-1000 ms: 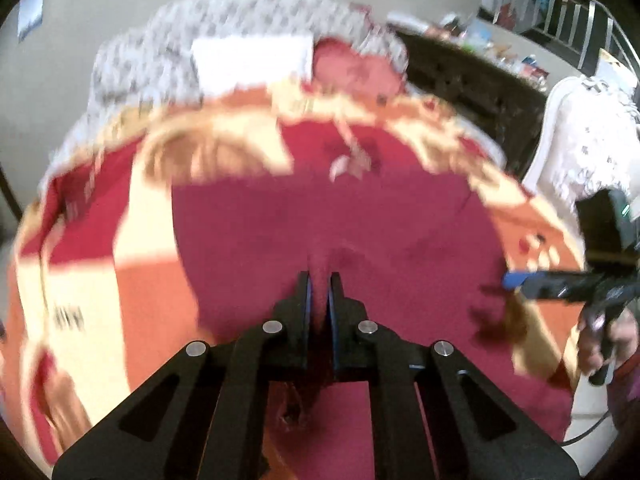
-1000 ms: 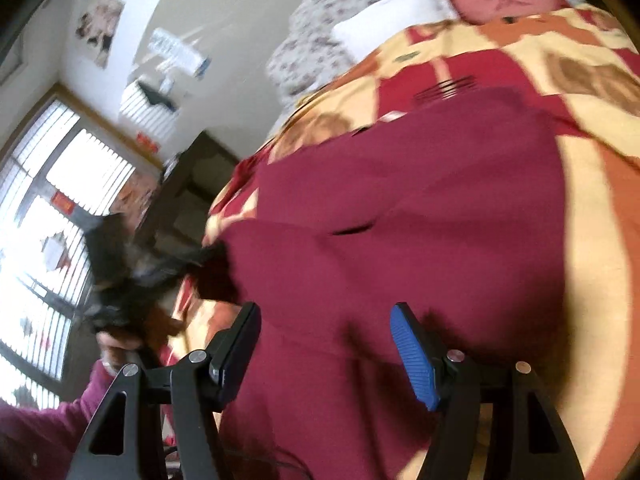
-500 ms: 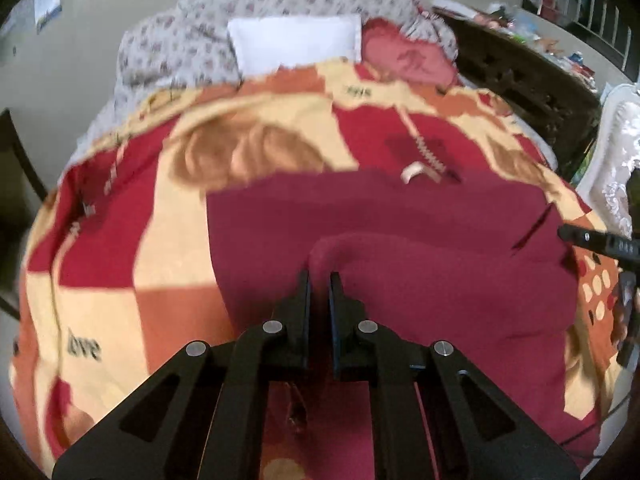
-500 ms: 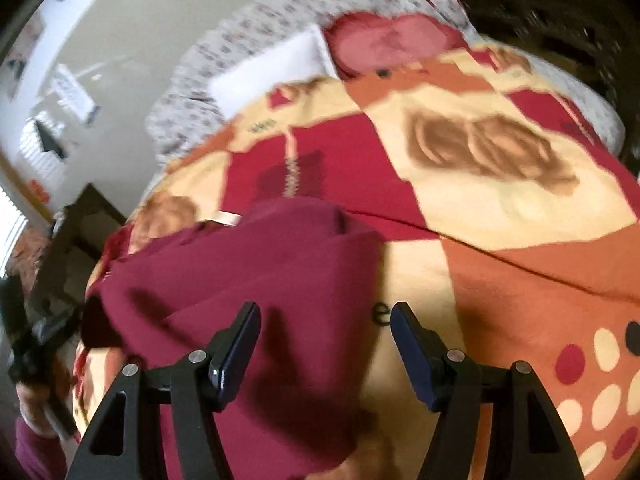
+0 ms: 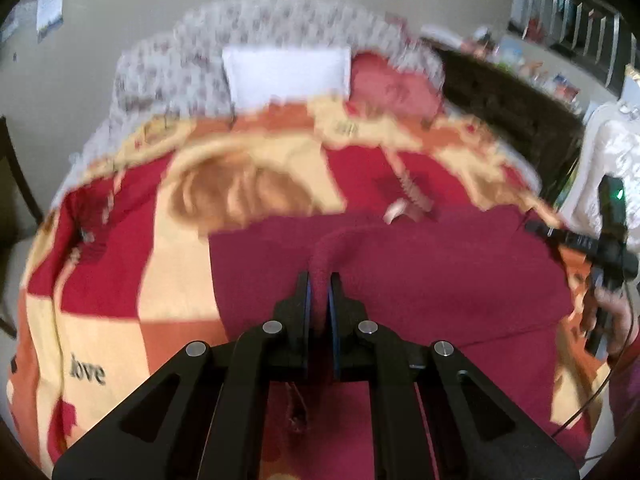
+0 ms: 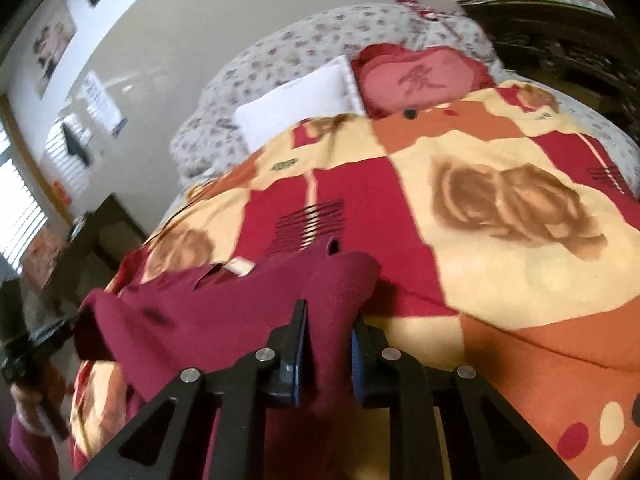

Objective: Fold small clothes
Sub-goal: 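Fold the held hem up toward the collar with the left tool, then open the left tool and release the folded hem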

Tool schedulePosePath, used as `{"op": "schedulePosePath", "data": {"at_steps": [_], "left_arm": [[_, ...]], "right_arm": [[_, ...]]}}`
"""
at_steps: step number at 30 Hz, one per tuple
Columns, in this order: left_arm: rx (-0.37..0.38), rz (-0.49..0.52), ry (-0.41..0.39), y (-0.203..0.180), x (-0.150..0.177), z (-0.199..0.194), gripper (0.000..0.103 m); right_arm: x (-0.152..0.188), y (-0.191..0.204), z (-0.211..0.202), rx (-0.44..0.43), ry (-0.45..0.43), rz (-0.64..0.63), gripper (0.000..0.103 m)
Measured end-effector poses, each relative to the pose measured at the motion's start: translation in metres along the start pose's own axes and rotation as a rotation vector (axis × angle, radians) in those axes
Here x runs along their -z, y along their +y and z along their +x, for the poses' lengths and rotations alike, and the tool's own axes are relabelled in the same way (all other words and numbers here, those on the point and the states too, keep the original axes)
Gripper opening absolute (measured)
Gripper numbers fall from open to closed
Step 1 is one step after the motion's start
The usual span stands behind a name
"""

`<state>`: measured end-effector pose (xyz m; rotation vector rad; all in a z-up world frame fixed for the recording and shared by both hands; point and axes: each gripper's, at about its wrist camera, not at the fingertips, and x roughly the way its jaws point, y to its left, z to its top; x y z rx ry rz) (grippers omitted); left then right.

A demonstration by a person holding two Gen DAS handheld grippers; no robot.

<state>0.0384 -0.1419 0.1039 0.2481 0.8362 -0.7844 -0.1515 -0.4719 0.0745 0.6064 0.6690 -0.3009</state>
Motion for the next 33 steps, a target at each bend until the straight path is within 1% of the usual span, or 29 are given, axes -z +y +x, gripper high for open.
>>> {"op": "schedulePosePath", "data": {"at_steps": [1, 2, 3, 4, 5, 7, 8, 10, 12, 14, 15, 16, 18, 20, 21, 22, 23, 24, 25, 27, 28, 30, 31, 32, 33], "left_arm": [[-0.003, -0.02, 0.059, 0.005, 0.006, 0.015, 0.007], [-0.003, -0.054, 0.102, 0.01, 0.013, 0.027, 0.007], [0.004, -0.07, 0.128, 0.014, 0.019, 0.033, 0.008], [0.003, -0.069, 0.128, 0.014, 0.022, 0.033, 0.012], [-0.004, -0.06, 0.113, 0.014, 0.025, 0.03, 0.013], [-0.006, -0.058, 0.101, 0.014, 0.026, 0.027, 0.015], [-0.008, -0.063, 0.102, 0.015, 0.025, 0.027, 0.015], [-0.014, -0.075, 0.099, 0.016, 0.022, 0.027, 0.018], [-0.023, -0.09, 0.083, 0.018, 0.017, 0.024, 0.018], [-0.034, -0.105, 0.065, 0.021, 0.014, 0.022, 0.018], [-0.044, -0.111, 0.058, 0.022, 0.013, 0.021, 0.02], [-0.057, -0.114, 0.056, 0.024, 0.012, 0.019, 0.023], [-0.078, -0.113, 0.056, 0.025, 0.014, 0.014, 0.024], [-0.097, -0.122, 0.063, 0.027, 0.018, 0.007, 0.024], [-0.102, -0.129, 0.065, 0.028, 0.02, 0.003, 0.024], [-0.096, -0.143, 0.061, 0.03, 0.024, -0.005, 0.026], [-0.089, -0.153, 0.057, 0.029, 0.028, -0.01, 0.03], [-0.077, -0.166, 0.058, 0.03, 0.034, -0.018, 0.046], [-0.066, -0.174, 0.061, 0.029, 0.04, -0.023, 0.055], [-0.036, -0.188, 0.06, 0.026, 0.052, -0.034, 0.055], [-0.031, -0.191, 0.066, 0.024, 0.061, -0.039, 0.055], [-0.025, -0.206, 0.097, 0.02, 0.079, -0.045, 0.055], [-0.018, -0.216, 0.114, 0.019, 0.087, -0.046, 0.055], [-0.012, -0.226, 0.133, 0.017, 0.095, -0.047, 0.055], [-0.007, -0.238, 0.155, 0.016, 0.104, -0.048, 0.055]], "right_arm": [[0.001, -0.012, 0.005, 0.013, 0.0, 0.056, 0.017], [0.002, -0.028, 0.009, 0.016, 0.017, 0.139, 0.017], [0.0, -0.037, 0.009, 0.014, 0.025, 0.199, 0.017], [0.0, -0.044, 0.003, 0.013, 0.015, 0.236, 0.017], [-0.002, -0.044, -0.006, -0.004, -0.006, 0.232, 0.017], [-0.006, -0.03, -0.02, -0.036, -0.004, 0.135, 0.017], [-0.007, -0.017, -0.024, -0.062, 0.021, 0.078, 0.017], [-0.004, 0.002, -0.029, -0.109, 0.061, 0.012, 0.017], [0.003, 0.022, -0.026, -0.158, 0.103, -0.052, 0.017], [0.013, 0.035, -0.019, -0.156, 0.139, -0.103, 0.017], [0.018, 0.039, -0.014, -0.14, 0.15, -0.119, 0.017], [0.02, 0.038, -0.008, -0.121, 0.156, -0.123, 0.017], [0.026, 0.031, 0.014, -0.06, 0.198, -0.121, 0.017], [0.024, 0.023, 0.023, -0.08, 0.19, -0.08, 0.017], [0.021, 0.019, 0.019, -0.09, 0.179, -0.055, 0.017], [0.018, 0.019, 0.015, -0.081, 0.175, -0.045, 0.017], [0.017, 0.02, 0.008, -0.058, 0.171, -0.043, 0.017], [0.017, 0.022, -0.001, -0.039, 0.171, -0.049, 0.017], [0.018, 0.024, -0.007, -0.046, 0.175, -0.05, 0.017], [0.028, 0.026, -0.021, -0.095, 0.201, -0.037, 0.017], [0.034, 0.026, -0.027, -0.106, 0.216, -0.033, 0.018], [0.053, 0.028, -0.039, -0.106, 0.246, -0.039, 0.03], [0.062, 0.028, -0.044, -0.105, 0.252, -0.038, 0.044], [0.071, 0.028, -0.048, -0.109, 0.259, -0.034, 0.049], [0.081, 0.028, -0.049, -0.108, 0.272, -0.029, 0.049]]}}
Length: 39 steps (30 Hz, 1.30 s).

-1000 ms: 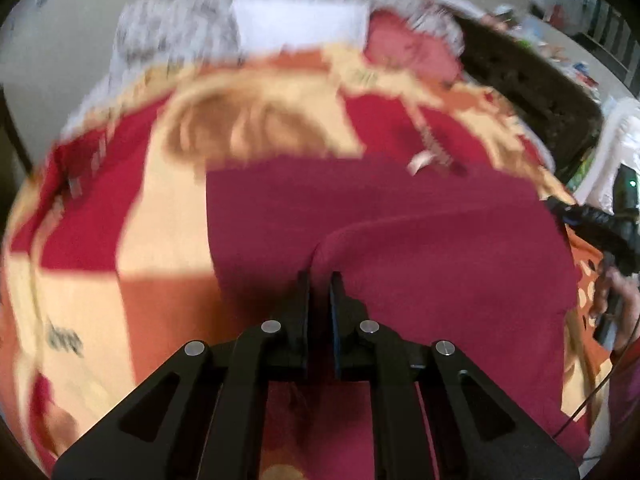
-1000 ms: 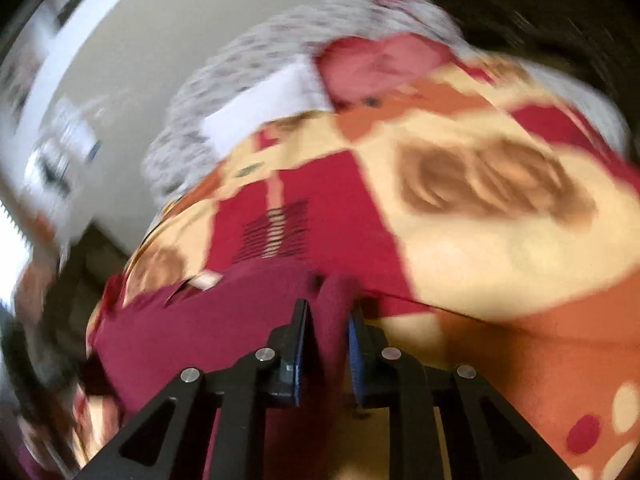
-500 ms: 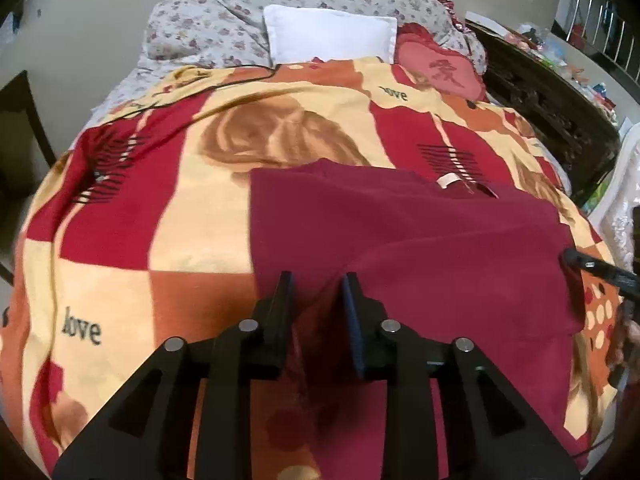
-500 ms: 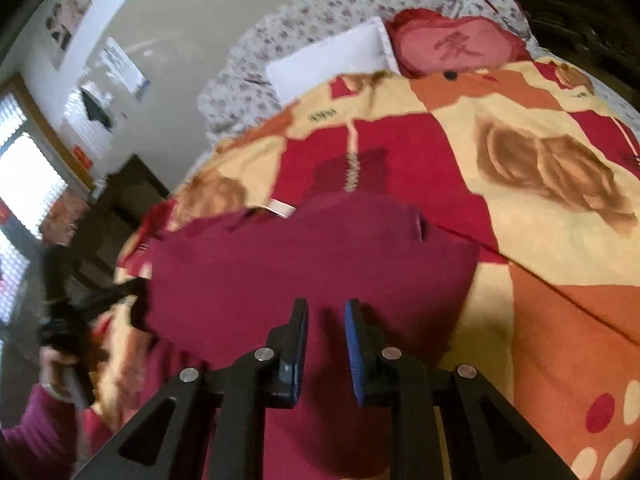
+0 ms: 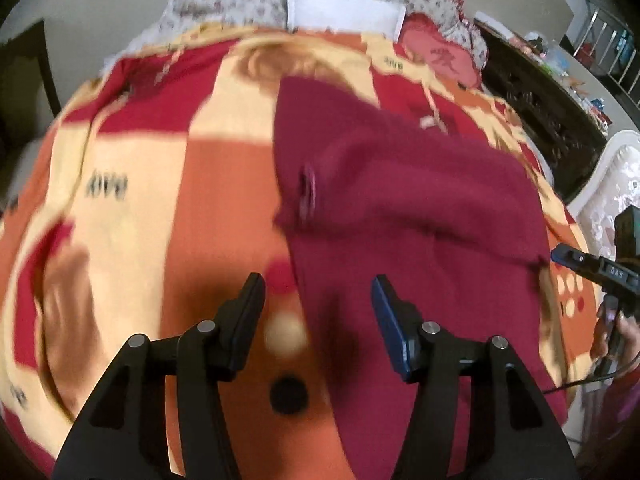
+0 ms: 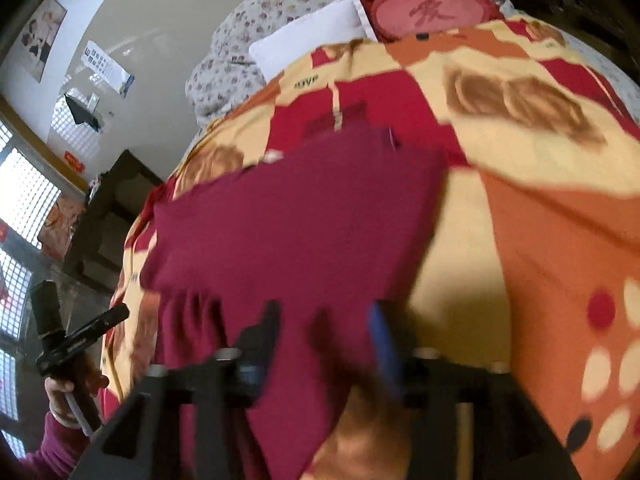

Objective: Fold small clothes

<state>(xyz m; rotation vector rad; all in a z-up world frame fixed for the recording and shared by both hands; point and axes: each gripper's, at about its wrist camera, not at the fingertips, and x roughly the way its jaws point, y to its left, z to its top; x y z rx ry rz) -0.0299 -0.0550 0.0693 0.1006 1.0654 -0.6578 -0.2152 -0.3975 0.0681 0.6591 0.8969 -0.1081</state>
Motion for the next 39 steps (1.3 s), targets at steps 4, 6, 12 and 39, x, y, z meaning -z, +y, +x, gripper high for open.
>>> {"op": "schedulePosePath", "data": {"at_steps": [4, 6, 12, 39], "left_arm": [[0.012, -0.025, 0.026, -0.004, 0.026, -0.003, 0.055], [0.028, -0.034, 0.045, -0.007, 0.038, -0.005, 0.055], [0.027, -0.035, 0.083, -0.011, 0.062, -0.011, 0.055], [0.1, -0.082, 0.156, -0.014, 0.114, -0.025, 0.055]], "right_arm": [[0.017, -0.008, 0.011, 0.02, 0.005, 0.041, 0.049], [0.017, -0.014, 0.024, 0.026, 0.014, 0.071, 0.049], [0.011, -0.015, 0.023, 0.068, -0.085, 0.002, 0.012], [0.038, -0.019, -0.034, 0.031, -0.018, 0.017, 0.017]]}}
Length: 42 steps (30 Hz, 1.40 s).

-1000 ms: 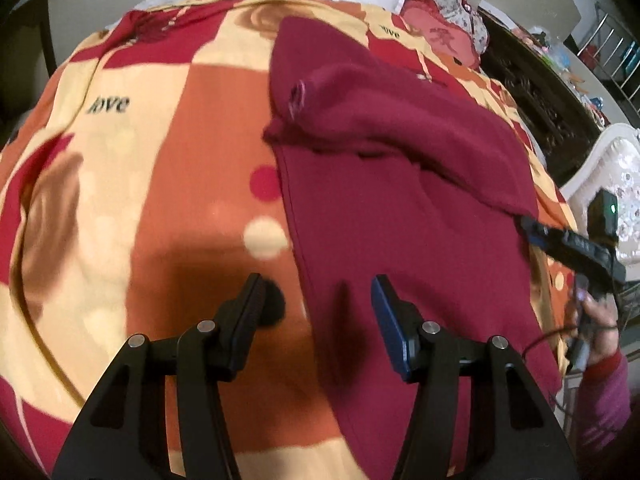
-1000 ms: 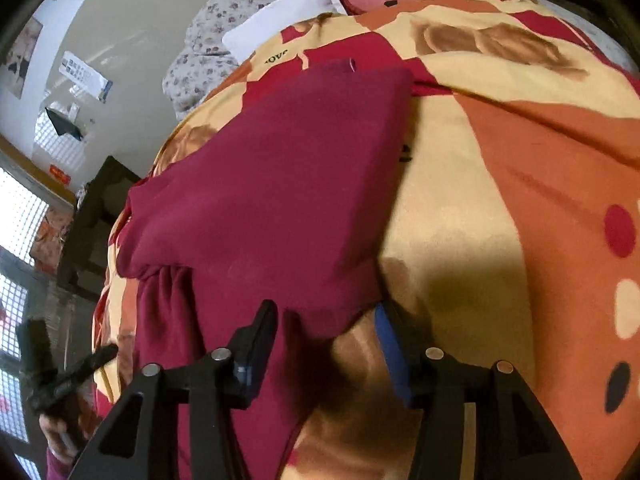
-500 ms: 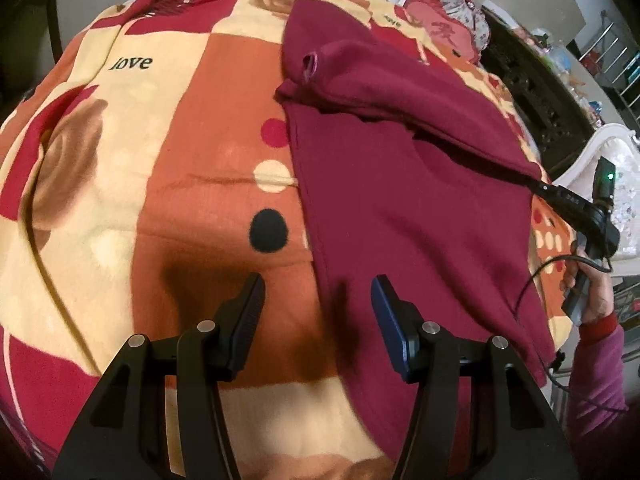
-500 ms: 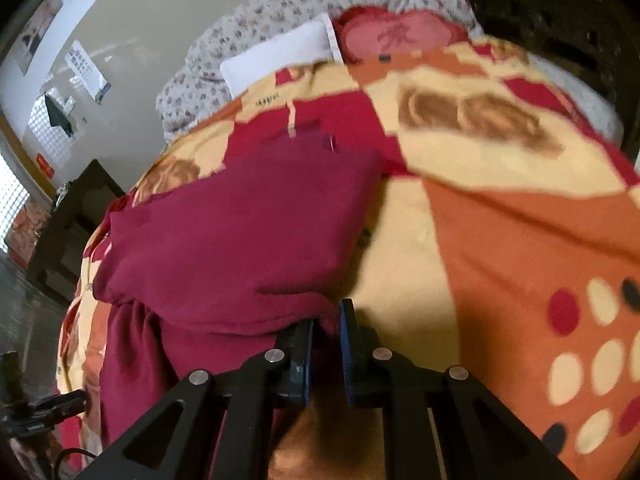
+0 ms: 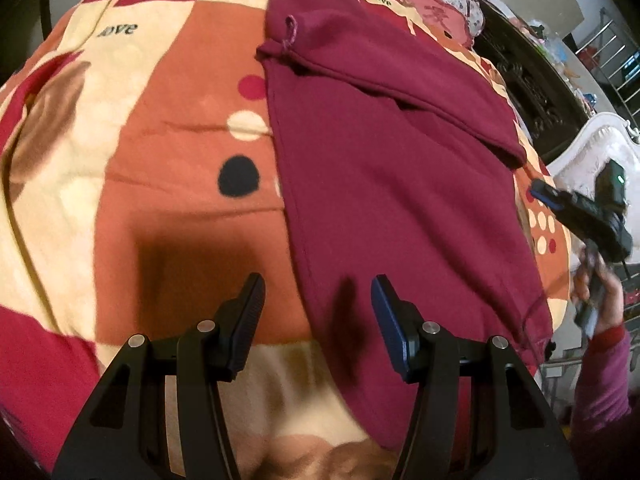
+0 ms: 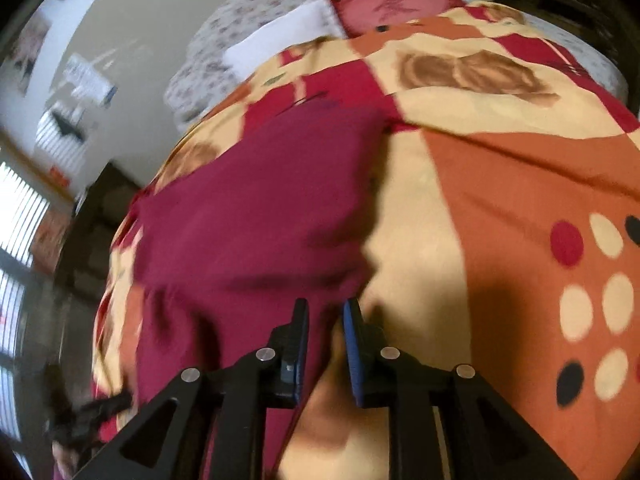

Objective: Fold small clothes

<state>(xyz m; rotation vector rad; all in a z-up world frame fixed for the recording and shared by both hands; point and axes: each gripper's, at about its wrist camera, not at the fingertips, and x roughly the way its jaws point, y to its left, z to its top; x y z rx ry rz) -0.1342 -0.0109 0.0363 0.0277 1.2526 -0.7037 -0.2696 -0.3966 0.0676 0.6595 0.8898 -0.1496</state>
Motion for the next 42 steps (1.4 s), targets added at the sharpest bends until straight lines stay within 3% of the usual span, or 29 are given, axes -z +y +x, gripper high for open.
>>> {"op": "schedulePosePath", "data": {"at_steps": [6, 8, 10, 16, 26, 31, 35, 37, 38, 39, 40, 41, 42], "left_arm": [[-0.058, 0.012, 0.031, -0.005, 0.01, 0.009, 0.055], [-0.079, 0.018, 0.028, -0.007, 0.013, 0.01, 0.055], [-0.095, 0.019, 0.021, -0.009, 0.015, 0.009, 0.055], [-0.101, 0.026, 0.027, -0.015, 0.02, 0.01, 0.055], [0.014, -0.072, 0.084, -0.01, 0.036, 0.005, 0.055], [0.067, -0.117, 0.099, -0.012, 0.046, 0.006, 0.065], [0.069, -0.098, 0.106, -0.021, 0.052, 0.006, 0.065], [0.105, -0.093, 0.124, -0.026, 0.053, 0.011, 0.065], [0.113, -0.087, 0.128, -0.028, 0.053, 0.013, 0.063], [0.108, -0.07, 0.122, -0.032, 0.053, 0.013, 0.044], [0.099, -0.057, 0.124, -0.035, 0.054, 0.014, 0.016], [0.104, -0.056, 0.125, -0.035, 0.054, 0.016, 0.006], [0.138, -0.064, 0.124, -0.034, 0.053, 0.017, 0.006]], "right_arm": [[0.053, 0.015, -0.025, -0.002, 0.042, -0.057, 0.021], [0.066, 0.014, -0.027, -0.015, 0.052, -0.038, 0.034], [0.079, 0.015, -0.026, -0.028, 0.062, -0.02, 0.041], [0.097, 0.024, -0.018, -0.051, 0.097, -0.008, 0.041], [0.108, 0.053, -0.03, -0.069, 0.082, -0.087, 0.045], [0.108, 0.055, -0.026, -0.078, 0.084, -0.085, 0.046], [0.106, 0.048, -0.027, -0.092, 0.068, -0.051, 0.046], [0.107, 0.045, -0.03, -0.087, 0.061, -0.041, 0.046], [0.107, 0.044, -0.031, -0.084, 0.058, -0.038, 0.046], [0.106, 0.042, -0.033, -0.083, 0.052, -0.033, 0.046], [0.105, 0.04, -0.034, -0.084, 0.048, -0.027, 0.046], [0.105, 0.038, -0.035, -0.085, 0.044, -0.018, 0.046], [0.104, 0.036, -0.037, -0.088, 0.04, -0.007, 0.046]]}}
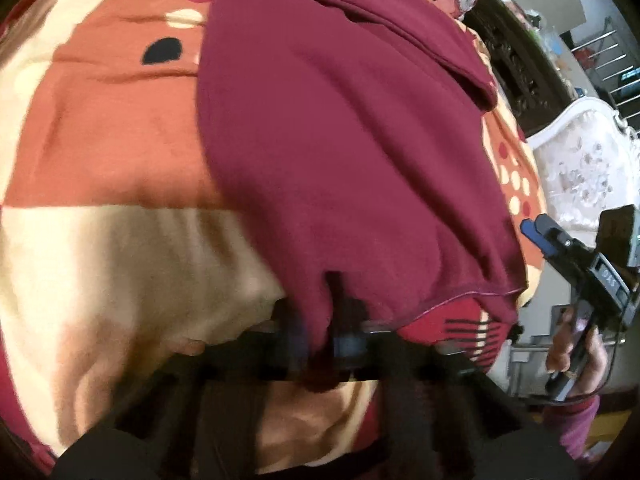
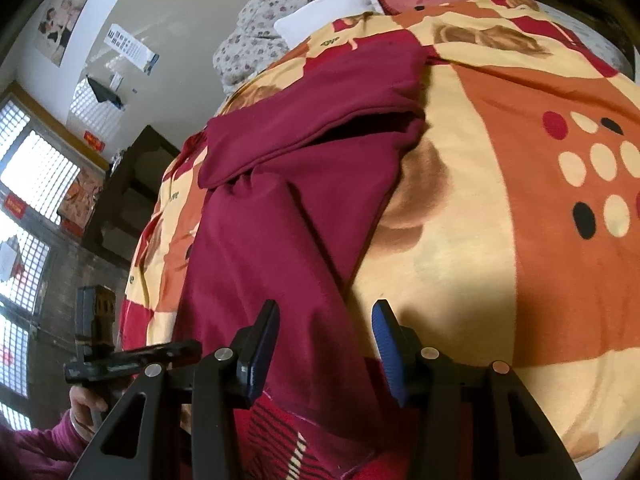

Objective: Fold small clothes

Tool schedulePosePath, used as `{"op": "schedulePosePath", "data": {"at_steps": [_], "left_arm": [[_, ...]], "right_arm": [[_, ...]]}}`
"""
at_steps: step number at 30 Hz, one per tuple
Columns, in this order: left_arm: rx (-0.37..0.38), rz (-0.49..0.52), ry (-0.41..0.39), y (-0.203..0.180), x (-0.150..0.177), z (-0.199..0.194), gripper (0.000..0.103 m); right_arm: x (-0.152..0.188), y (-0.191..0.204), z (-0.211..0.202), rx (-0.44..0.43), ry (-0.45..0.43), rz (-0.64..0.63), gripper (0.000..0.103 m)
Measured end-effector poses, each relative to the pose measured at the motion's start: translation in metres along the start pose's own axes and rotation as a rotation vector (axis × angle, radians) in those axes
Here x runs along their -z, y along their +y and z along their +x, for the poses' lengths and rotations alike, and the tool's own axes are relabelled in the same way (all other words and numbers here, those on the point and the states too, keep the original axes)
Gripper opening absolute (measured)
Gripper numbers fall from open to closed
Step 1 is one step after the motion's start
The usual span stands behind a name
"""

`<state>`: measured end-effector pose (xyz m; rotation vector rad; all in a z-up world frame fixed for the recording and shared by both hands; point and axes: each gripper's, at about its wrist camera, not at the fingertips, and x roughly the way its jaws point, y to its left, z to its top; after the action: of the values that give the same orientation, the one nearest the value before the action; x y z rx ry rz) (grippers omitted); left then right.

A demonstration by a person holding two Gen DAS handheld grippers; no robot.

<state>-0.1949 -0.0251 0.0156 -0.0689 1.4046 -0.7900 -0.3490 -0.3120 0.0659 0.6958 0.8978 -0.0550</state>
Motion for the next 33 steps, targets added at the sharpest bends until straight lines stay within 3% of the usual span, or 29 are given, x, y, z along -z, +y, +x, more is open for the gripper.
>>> {"op": "schedulePosePath", "data": {"at_steps": [5, 8, 11, 15, 18, 24, 28, 33], "left_arm": [[0.036, 0.069, -0.065, 0.0, -0.001, -0.036, 0.006], [-0.008, 0.075, -0.122, 0.021, -0.001, -0.075, 0.005], [-0.093, -0.003, -0.124, 0.066, 0.003, -0.093, 0.005], [-0.081, -0.085, -0.096, 0.096, 0.014, -0.09, 0.005], [-0.094, -0.046, -0.109, 0.083, 0.015, -0.087, 0.005], [-0.141, -0.002, -0.085, 0.072, 0.012, -0.075, 0.005], [-0.14, -0.01, -0.082, 0.076, 0.012, -0.074, 0.005], [-0.145, -0.011, -0.08, 0.077, 0.01, -0.075, 0.005]], "right_arm": [[-0.001, -0.003, -0.01, 0.016, -0.006, 0.003, 0.046], [0.0, -0.001, -0.015, 0.018, 0.004, -0.02, 0.047], [0.004, -0.002, -0.015, 0.02, 0.025, -0.027, 0.047], [0.015, 0.001, -0.003, -0.022, 0.087, -0.031, 0.047], [0.03, 0.01, 0.011, -0.094, 0.176, -0.032, 0.047], [0.061, 0.018, 0.025, -0.151, 0.301, -0.013, 0.047], [0.079, 0.018, 0.034, -0.222, 0.336, 0.057, 0.047], [0.086, 0.025, 0.04, -0.235, 0.288, 0.098, 0.047]]}}
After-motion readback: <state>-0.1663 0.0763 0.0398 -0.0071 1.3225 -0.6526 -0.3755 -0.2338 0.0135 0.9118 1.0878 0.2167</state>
